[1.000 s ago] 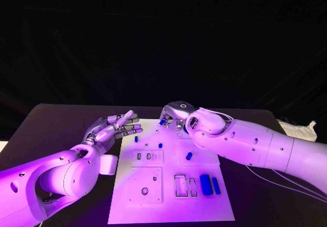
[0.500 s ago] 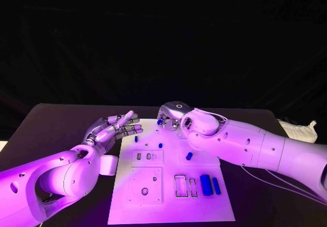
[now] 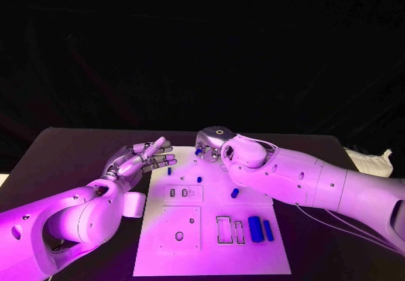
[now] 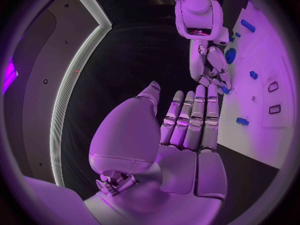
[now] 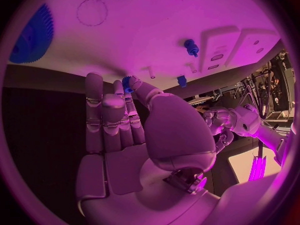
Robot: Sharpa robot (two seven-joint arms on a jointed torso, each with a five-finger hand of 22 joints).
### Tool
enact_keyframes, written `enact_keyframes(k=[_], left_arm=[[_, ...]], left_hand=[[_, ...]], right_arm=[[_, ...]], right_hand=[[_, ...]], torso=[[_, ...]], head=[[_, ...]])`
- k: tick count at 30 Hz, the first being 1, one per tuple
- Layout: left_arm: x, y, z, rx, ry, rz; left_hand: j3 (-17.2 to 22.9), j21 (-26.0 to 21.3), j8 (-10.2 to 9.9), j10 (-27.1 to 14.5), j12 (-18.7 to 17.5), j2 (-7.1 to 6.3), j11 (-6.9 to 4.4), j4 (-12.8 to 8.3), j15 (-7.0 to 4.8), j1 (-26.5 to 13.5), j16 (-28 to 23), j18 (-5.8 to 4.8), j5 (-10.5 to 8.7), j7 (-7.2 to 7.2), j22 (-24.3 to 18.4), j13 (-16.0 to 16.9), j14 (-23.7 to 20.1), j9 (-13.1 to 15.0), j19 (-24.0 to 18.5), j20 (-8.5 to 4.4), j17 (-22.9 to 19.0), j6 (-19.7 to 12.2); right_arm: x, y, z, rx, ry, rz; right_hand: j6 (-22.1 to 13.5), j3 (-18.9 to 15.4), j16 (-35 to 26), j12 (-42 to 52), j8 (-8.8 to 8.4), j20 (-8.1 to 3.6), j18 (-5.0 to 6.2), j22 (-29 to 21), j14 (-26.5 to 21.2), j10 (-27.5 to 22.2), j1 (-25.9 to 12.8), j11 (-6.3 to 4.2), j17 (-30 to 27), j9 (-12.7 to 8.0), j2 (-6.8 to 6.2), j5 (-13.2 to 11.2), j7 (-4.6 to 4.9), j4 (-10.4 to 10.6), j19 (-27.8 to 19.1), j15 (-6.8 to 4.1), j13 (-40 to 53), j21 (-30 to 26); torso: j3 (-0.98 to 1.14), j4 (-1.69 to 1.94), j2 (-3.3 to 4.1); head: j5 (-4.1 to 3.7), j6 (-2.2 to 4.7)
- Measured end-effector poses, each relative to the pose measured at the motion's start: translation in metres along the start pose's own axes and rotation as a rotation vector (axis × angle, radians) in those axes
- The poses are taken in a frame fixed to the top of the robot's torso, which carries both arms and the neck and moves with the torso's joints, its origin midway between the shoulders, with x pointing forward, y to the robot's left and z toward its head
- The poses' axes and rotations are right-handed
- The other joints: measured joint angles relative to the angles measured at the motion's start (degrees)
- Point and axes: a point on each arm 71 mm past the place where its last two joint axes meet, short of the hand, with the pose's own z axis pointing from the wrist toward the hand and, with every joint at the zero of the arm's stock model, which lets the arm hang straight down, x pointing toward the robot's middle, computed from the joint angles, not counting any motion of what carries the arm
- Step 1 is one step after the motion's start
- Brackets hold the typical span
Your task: Assemble the parts on the task board
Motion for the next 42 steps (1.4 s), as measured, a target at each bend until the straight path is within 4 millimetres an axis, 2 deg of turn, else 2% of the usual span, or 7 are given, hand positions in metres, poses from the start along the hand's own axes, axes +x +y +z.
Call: enact_keyframes(k=[11,17,26,31,35,39,42], left_arm=[[0.000,-0.001,0.000,0.001,0.001,0.000],[0.000,-0.001,0.000,0.000,0.001,0.001],[-0.002,-0.001,0.000,-0.001,-0.003,0.003],[-0.005,-0.002,0.000,-0.002,-0.010,0.006],[-0.007,-0.002,-0.001,-0.003,-0.014,0.008],[-0.009,-0.002,-0.001,-0.003,-0.018,0.009],[-0.009,-0.002,-0.001,-0.003,-0.019,0.010]], left_hand=[[0.00,0.00,0.00,0.00,0.00,0.00,0.00,0.00,0.00,0.00,0.00,0.01,0.00,0.00,-0.04,0.00,0.00,0.00,0.00,0.00,0.00,0.00],[0.00,0.00,0.00,0.00,0.00,0.00,0.00,0.00,0.00,0.00,0.00,0.00,0.00,0.00,-0.04,0.00,0.00,0.00,-0.20,0.20,-0.05,0.00],[0.00,-0.22,0.00,-0.21,0.00,0.00,0.21,0.00,0.00,0.00,-0.38,0.00,0.00,0.00,-0.12,0.00,0.00,0.00,-0.20,0.20,-0.05,0.00],[0.00,-0.22,0.00,-0.21,0.00,0.00,0.20,0.00,0.00,0.00,-0.39,0.00,0.00,0.00,-0.12,0.00,0.00,0.00,-0.20,0.20,-0.04,0.00],[0.00,-0.22,0.00,-0.20,0.00,0.00,0.20,0.00,0.00,0.00,-0.39,-0.01,0.00,0.00,-0.11,0.00,0.00,0.00,-0.20,0.20,-0.04,0.00],[0.00,-0.22,0.01,-0.20,0.00,0.00,0.20,0.00,0.00,0.00,-0.39,-0.01,0.00,0.00,-0.11,0.00,0.00,0.00,-0.20,0.20,-0.04,0.00],[0.00,-0.22,0.01,-0.20,0.00,0.00,0.20,0.00,0.00,0.00,-0.39,-0.01,0.00,0.00,-0.11,0.00,0.00,0.00,-0.20,0.20,-0.04,0.00]], right_arm=[[0.001,0.001,0.002,0.010,0.012,-0.015],[0.003,-0.002,0.002,0.019,0.008,-0.015],[-0.005,-0.011,-0.011,0.018,-0.033,0.002],[-0.015,-0.028,-0.030,0.027,-0.069,0.024],[-0.025,-0.045,-0.046,0.049,-0.097,0.052],[-0.031,-0.073,-0.062,0.105,-0.098,0.096],[-0.031,-0.089,-0.070,0.146,-0.083,0.133]], right_hand=[[-0.36,0.03,0.00,0.00,0.00,0.00,0.00,-0.18,0.00,-0.80,-0.14,0.48,-0.39,0.16,-0.63,0.00,0.31,0.34,0.00,0.00,-0.08,0.22],[-10.17,-1.35,-5.57,0.00,0.18,1.45,0.00,-4.70,-0.93,-11.64,-0.25,2.49,-7.67,-0.96,-4.85,0.05,2.08,1.26,-3.33,2.19,-0.21,-3.12],[-13.23,-4.22,-7.44,0.00,0.18,2.04,0.00,-5.45,-1.43,-15.35,1.64,3.22,-9.88,-0.63,-5.62,0.05,2.62,3.23,-3.92,2.69,-0.01,-3.78],[-10.17,-4.13,-3.21,2.03,0.63,1.81,0.00,-5.14,-0.18,-9.37,2.45,2.53,-5.30,-0.47,-4.81,0.85,2.47,4.09,-3.22,2.24,0.40,-3.32],[-8.74,-3.40,2.47,3.46,0.66,1.34,0.00,0.64,0.06,-4.09,2.44,1.74,1.41,-0.48,-4.82,0.93,2.06,5.30,0.15,1.70,0.77,0.96],[-7.89,-4.25,6.03,7.19,0.67,0.67,-0.93,5.91,0.00,3.62,1.47,0.78,5.49,-0.48,-6.81,2.56,1.38,6.46,3.22,-0.05,2.86,4.74],[-7.78,-6.63,8.99,11.70,0.67,-0.52,-0.93,9.18,0.00,10.83,0.54,-1.81,9.20,-0.48,-8.24,5.09,-0.10,7.24,5.13,-1.48,6.32,7.03]], torso=[[-0.04,0.03,0.07],[-0.07,0.03,0.08],[-0.04,-0.07,0.07],[0.07,-0.37,0.01],[0.18,-0.69,-0.10],[0.29,-1.18,-0.24],[0.36,-1.61,-0.31]], head=[[0.13,-0.20],[0.15,-0.21],[0.23,-0.01],[0.31,0.10],[0.39,0.26],[0.48,0.60],[0.62,0.94]])
